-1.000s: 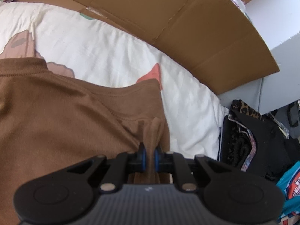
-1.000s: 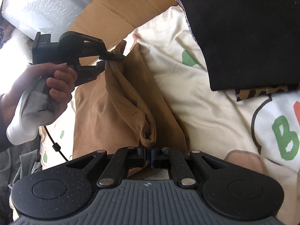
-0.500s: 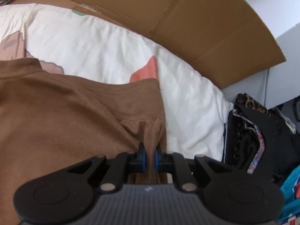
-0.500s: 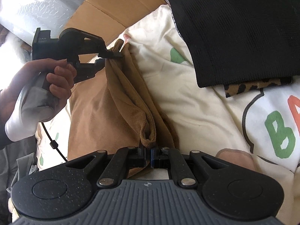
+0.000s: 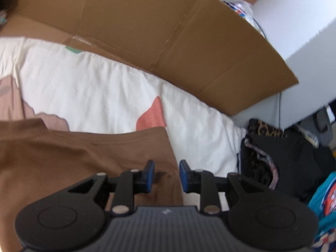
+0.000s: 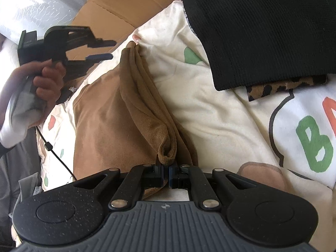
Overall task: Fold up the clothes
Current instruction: 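Open the left tool to release the shirt edge and raise it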
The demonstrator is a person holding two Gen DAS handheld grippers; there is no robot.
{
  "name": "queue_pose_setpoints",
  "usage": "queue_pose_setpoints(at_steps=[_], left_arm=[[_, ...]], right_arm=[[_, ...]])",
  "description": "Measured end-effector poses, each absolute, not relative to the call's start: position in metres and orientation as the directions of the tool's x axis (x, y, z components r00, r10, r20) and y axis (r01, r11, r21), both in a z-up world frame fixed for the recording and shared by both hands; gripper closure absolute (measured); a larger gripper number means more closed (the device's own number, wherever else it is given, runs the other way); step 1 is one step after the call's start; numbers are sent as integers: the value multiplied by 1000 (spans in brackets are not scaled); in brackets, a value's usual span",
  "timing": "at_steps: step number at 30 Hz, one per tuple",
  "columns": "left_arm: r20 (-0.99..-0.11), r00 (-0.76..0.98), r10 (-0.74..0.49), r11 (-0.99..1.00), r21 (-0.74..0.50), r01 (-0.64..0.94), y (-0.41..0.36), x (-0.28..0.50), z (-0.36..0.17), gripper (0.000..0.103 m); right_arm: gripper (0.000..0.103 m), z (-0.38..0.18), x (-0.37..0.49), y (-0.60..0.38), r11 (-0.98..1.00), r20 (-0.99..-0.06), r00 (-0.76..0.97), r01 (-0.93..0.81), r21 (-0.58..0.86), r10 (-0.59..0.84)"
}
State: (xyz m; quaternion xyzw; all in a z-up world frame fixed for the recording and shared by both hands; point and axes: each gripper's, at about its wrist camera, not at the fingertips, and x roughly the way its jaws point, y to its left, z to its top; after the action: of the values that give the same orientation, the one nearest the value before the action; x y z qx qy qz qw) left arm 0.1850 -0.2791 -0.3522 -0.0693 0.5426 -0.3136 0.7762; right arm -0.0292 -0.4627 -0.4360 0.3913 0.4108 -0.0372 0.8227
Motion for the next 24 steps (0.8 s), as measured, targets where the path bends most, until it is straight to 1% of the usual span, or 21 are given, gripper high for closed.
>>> queue_pose_setpoints(at_steps=[5,8,12,16,17,19,21,22,23,24], left_arm=[[-822,189,-538,777,-396,489,-292,182,-369,77],[-815,193,-546,766,-393,509,-302,187,-381,77],[-833,172,-526,779,-391,491,-312,198,-396,76],[-839,157,-522,776,-390,496,-313,203,-393,77],[-837,152,-525,771,-392,502,-312,204,-391,77],[-832,144,-535,756,-396,521,-308,205,-383,76],[-829,147,-539,748,-391,536,-302,208,-375,71],[-828,158,-538,748,-382,543,-300,209,-370,63],[-827,168,-536,747,-372,551,-296,210,-365,61],[-827,175,-534,746,-363,559,-292,212,-361,61]], right_arm=[[101,-434,-35,-464,686,-705,658,385,617,264],[101,-435,-36,-466,690,-711,652,387,612,265],[101,-434,-40,-468,695,-719,643,388,605,266],[100,-428,-44,-470,705,-728,630,385,596,271],[98,-425,-46,-471,714,-729,626,374,592,276],[96,-415,-48,-472,747,-724,626,326,580,288],[83,-407,-50,-473,780,-723,631,288,555,281],[73,-403,-51,-476,787,-721,636,281,549,276],[70,-401,-52,-479,787,-717,643,282,548,269],[70,-399,-53,-481,787,-713,650,283,548,262]])
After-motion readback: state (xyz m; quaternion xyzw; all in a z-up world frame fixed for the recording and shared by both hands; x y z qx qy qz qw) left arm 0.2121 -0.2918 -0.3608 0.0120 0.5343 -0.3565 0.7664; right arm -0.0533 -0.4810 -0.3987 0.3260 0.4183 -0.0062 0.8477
